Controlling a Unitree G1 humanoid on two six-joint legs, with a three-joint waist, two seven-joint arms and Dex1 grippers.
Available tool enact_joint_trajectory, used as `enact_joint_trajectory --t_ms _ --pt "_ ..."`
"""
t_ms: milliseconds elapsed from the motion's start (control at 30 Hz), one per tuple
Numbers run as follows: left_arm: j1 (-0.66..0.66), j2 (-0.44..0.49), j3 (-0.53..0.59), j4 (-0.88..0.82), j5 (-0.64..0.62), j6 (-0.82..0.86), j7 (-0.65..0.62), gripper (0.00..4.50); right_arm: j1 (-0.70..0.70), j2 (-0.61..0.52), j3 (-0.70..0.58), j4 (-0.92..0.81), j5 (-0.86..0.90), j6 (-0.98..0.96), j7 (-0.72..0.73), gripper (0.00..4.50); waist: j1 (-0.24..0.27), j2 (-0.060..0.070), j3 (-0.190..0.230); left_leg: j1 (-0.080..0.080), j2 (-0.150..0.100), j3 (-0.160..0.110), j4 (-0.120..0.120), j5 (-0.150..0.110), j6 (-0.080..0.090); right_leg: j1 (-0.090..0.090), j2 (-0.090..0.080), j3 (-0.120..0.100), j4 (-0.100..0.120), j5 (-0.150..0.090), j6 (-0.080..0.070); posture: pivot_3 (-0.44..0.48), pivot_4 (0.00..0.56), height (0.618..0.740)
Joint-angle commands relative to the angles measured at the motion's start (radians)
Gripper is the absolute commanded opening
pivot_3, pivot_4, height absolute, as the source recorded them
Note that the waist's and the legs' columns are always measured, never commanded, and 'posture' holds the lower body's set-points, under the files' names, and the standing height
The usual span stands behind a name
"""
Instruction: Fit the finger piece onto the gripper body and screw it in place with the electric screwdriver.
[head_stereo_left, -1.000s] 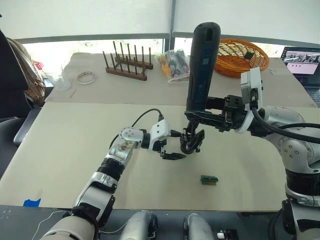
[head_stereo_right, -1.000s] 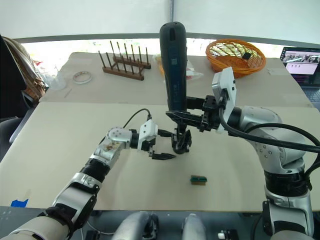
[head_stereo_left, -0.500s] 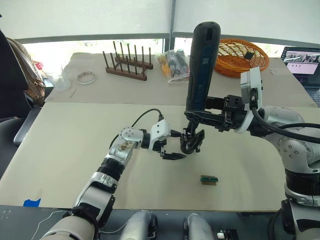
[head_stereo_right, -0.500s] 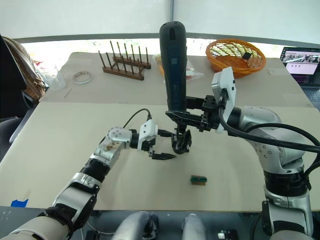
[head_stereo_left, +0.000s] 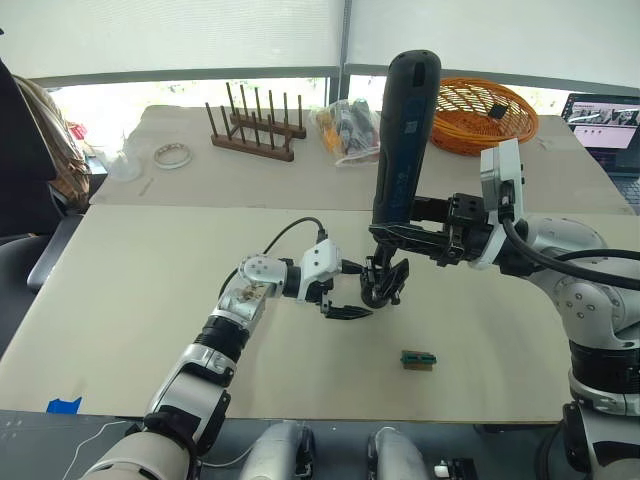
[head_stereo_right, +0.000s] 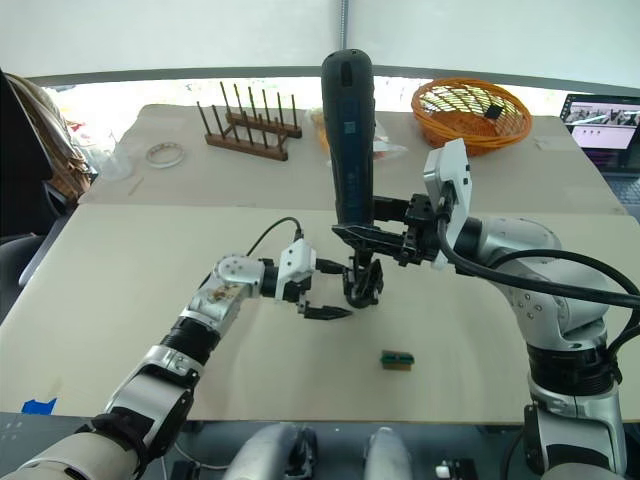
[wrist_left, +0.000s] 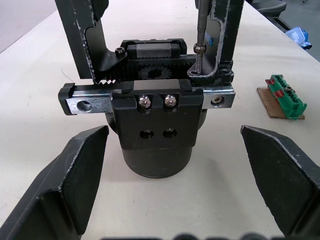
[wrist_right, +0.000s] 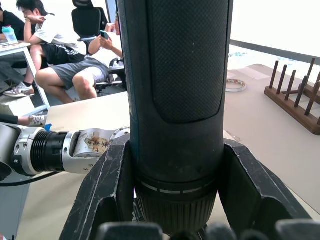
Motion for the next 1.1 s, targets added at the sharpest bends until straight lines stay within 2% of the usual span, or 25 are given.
enact_joint_trajectory --t_ms 33,1100 --pt "-0.005 -0.008 -0.005 -0.014 0.002 -0.013 0.003 4.50 -0.017 0.005 -0.031 -0.030 0.001 -0.045 0.010 1.95 0.000 0.000 0.000 0.000 0.000 0.000 0.000 0.000 0.000 0.000 0.000 0.000 0.000 0.000 0.000 0.000 0.150 0.740" --pt "-0.006 -0.007 -0.005 -0.013 0.002 -0.013 0.003 4.50 -0.020 0.009 -0.036 -0.026 0.003 -0.034 0.015 1.95 0.000 0.000 0.000 0.000 0.000 0.000 0.000 0.000 0.000 0.000 0.000 0.000 0.000 0.000 0.000 0.000 0.150 0.740"
